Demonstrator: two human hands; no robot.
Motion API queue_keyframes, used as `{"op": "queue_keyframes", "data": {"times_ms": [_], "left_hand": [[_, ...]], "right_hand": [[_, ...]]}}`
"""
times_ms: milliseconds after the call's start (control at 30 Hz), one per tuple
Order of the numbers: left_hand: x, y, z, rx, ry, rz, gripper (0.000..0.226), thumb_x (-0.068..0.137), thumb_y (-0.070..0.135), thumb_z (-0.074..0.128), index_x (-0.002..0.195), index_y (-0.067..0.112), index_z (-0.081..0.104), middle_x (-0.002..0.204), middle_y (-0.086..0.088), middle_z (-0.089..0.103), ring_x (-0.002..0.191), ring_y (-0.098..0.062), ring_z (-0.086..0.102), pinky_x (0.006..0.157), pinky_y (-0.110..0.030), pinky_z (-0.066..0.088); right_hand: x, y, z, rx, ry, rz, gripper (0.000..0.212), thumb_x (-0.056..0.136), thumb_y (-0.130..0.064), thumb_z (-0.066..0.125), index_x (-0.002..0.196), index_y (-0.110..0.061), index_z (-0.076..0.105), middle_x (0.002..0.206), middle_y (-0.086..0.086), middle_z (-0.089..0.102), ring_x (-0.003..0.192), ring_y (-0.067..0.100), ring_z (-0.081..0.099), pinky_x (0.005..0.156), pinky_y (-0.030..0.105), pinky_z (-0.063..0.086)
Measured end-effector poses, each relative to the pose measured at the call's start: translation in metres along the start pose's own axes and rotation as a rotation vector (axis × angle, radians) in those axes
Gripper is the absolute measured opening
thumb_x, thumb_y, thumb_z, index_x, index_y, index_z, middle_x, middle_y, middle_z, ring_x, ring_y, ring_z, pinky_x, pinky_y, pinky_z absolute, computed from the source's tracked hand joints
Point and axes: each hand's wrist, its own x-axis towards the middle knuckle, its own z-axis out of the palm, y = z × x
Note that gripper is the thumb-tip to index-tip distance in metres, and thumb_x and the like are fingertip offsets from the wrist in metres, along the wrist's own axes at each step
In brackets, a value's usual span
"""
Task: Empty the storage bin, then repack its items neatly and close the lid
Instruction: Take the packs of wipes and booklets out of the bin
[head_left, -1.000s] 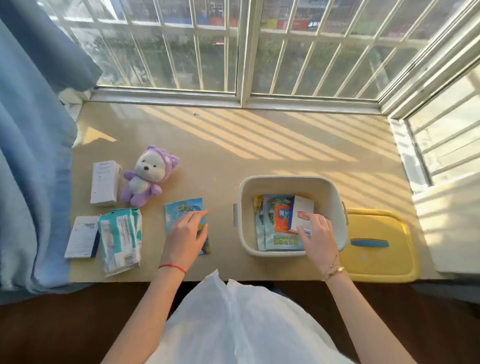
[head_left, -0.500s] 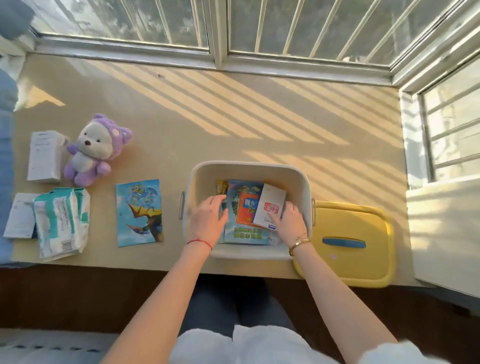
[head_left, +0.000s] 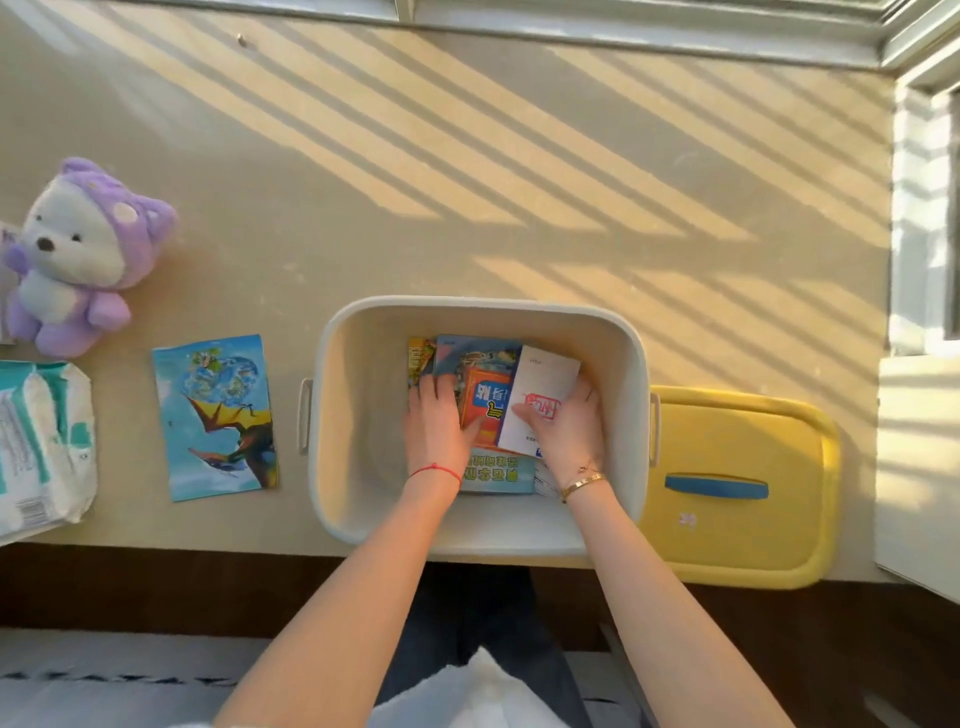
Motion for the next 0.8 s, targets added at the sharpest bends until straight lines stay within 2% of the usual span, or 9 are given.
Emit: {"op": "queue_keyframes", "data": {"times_ms": [167,233,333,433,533,600,700,733,800], "left_hand": [[0.0,-0.005,0.001,-0.062,0.051,-0.111,0.076,0.065,0.047,0.079,0.12,0.008,0.045,0.117,-0.011,0.049,0.106,-0.027,0.048,0.088,-0.037,0.043],[0.0,-0.007,0.0,-0.171,0.045,-0.137,0.077,0.064,0.041,0.082,0.121,0.007,0.044,0.118,-0.012,0.05,0.106,-0.028,0.05,0.088,-0.039,0.045],[0.001,-0.011,-0.002,-0.33,0.035,-0.196,0.066,0.069,0.023,0.082,0.123,0.009,0.047,0.117,-0.012,0.054,0.105,-0.028,0.054,0.087,-0.044,0.048],[0.004,-0.016,-0.009,-0.359,0.025,-0.23,0.049,0.076,0.009,0.074,0.121,0.011,0.054,0.102,-0.01,0.06,0.092,-0.027,0.059,0.08,-0.037,0.049],[0.001,-0.021,-0.018,-0.33,0.05,-0.219,0.027,0.079,-0.002,0.06,0.103,0.01,0.065,0.084,-0.009,0.06,0.079,-0.027,0.058,0.068,-0.031,0.044],[-0.005,-0.022,-0.023,-0.335,0.075,-0.189,0.02,0.079,-0.002,0.058,0.094,0.011,0.066,0.086,-0.007,0.055,0.079,-0.024,0.055,0.07,-0.032,0.045],[-0.015,-0.022,-0.028,-0.389,0.054,-0.141,0.013,0.083,0.004,0.061,0.092,0.013,0.064,0.099,-0.006,0.057,0.089,-0.02,0.056,0.078,-0.031,0.046],[-0.019,-0.02,-0.031,-0.431,0.045,-0.148,0.012,0.084,0.006,0.059,0.093,0.014,0.063,0.098,-0.005,0.06,0.089,-0.02,0.058,0.077,-0.03,0.048],[-0.029,-0.017,-0.037,-0.539,0.038,-0.182,0.01,0.088,0.01,0.057,0.094,0.017,0.06,0.094,-0.003,0.065,0.085,-0.019,0.063,0.075,-0.031,0.053]], "right_hand": [[-0.002,0.001,0.002,0.086,0.037,-0.014,0.093,0.068,-0.046,0.081,0.137,-0.007,0.031,0.137,0.014,0.045,0.127,0.031,0.045,0.104,0.042,0.042],[-0.004,0.0,0.002,0.11,0.057,-0.017,0.09,0.068,-0.044,0.081,0.134,-0.008,0.033,0.135,0.013,0.048,0.125,0.031,0.048,0.101,0.043,0.045],[-0.005,-0.001,-0.001,0.164,0.07,-0.004,0.087,0.068,-0.037,0.083,0.134,-0.008,0.033,0.135,0.012,0.048,0.124,0.031,0.05,0.099,0.041,0.047],[-0.009,-0.002,-0.007,0.263,0.048,-0.035,0.079,0.071,-0.027,0.083,0.133,-0.01,0.037,0.132,0.009,0.047,0.123,0.027,0.05,0.102,0.04,0.045],[-0.017,-0.002,-0.016,0.379,-0.007,-0.089,0.073,0.075,-0.022,0.08,0.137,-0.014,0.04,0.131,0.005,0.048,0.121,0.02,0.05,0.103,0.034,0.044],[-0.026,-0.001,-0.024,0.479,-0.052,-0.074,0.071,0.078,-0.022,0.078,0.138,-0.019,0.04,0.129,0.001,0.055,0.114,0.013,0.058,0.095,0.032,0.052],[-0.039,0.002,-0.036,0.568,-0.058,-0.081,0.069,0.08,-0.021,0.076,0.139,-0.023,0.04,0.122,-0.009,0.061,0.098,-0.011,0.059,0.073,0.01,0.054],[-0.044,0.002,-0.04,0.578,-0.051,-0.094,0.068,0.081,-0.021,0.076,0.139,-0.023,0.04,0.121,-0.011,0.059,0.098,-0.013,0.058,0.073,0.009,0.053],[-0.052,0.002,-0.049,0.595,-0.047,-0.116,0.067,0.082,-0.02,0.075,0.139,-0.022,0.04,0.123,-0.01,0.058,0.106,-0.005,0.059,0.079,0.018,0.057]]}}
